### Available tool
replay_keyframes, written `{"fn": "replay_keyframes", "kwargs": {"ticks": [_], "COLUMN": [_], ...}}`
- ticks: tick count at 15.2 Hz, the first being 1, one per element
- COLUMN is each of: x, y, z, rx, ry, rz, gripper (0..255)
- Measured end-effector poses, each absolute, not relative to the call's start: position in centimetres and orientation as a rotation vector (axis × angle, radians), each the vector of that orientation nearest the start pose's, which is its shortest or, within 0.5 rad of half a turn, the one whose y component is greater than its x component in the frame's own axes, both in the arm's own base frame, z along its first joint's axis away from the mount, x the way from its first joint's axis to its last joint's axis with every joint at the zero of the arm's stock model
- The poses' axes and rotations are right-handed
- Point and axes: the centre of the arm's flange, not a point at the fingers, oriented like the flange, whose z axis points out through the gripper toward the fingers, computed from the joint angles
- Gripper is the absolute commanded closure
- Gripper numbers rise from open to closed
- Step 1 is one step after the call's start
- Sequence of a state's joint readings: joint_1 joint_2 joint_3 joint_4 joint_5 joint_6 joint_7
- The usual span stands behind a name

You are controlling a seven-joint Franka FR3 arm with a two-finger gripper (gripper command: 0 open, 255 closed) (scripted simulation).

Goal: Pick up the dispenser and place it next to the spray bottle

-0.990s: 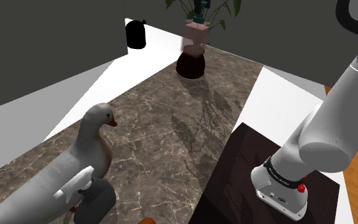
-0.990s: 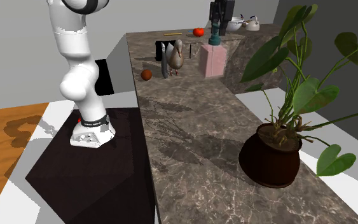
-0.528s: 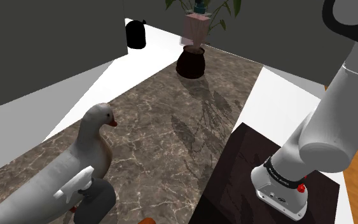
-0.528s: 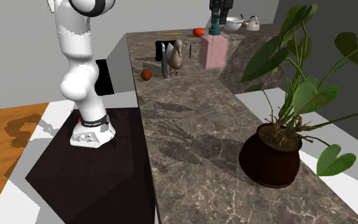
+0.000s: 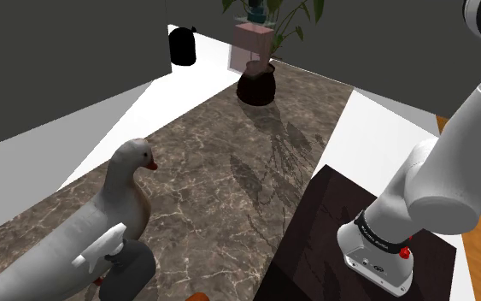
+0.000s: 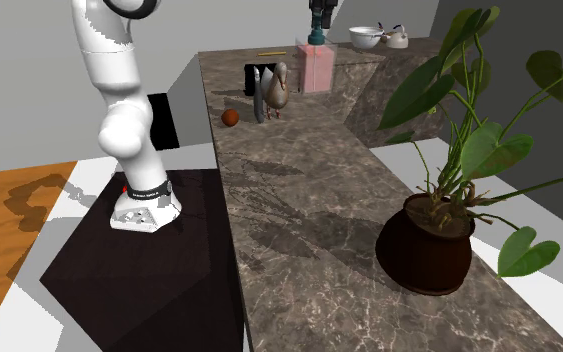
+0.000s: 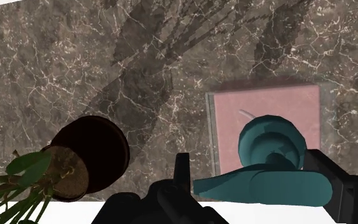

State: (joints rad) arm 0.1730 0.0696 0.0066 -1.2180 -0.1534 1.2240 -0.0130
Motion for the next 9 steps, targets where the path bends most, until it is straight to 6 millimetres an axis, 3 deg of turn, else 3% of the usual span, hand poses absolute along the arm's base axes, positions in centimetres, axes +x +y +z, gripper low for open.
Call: {"fn": "replay_keyframes", "kwargs": {"ticks": [9], "x": [48.4], "y": [18.7], "z": [71.3], "rx": [-3.282], "ry": [-0.24], "rz": [0.084], "gripper": [255]}}
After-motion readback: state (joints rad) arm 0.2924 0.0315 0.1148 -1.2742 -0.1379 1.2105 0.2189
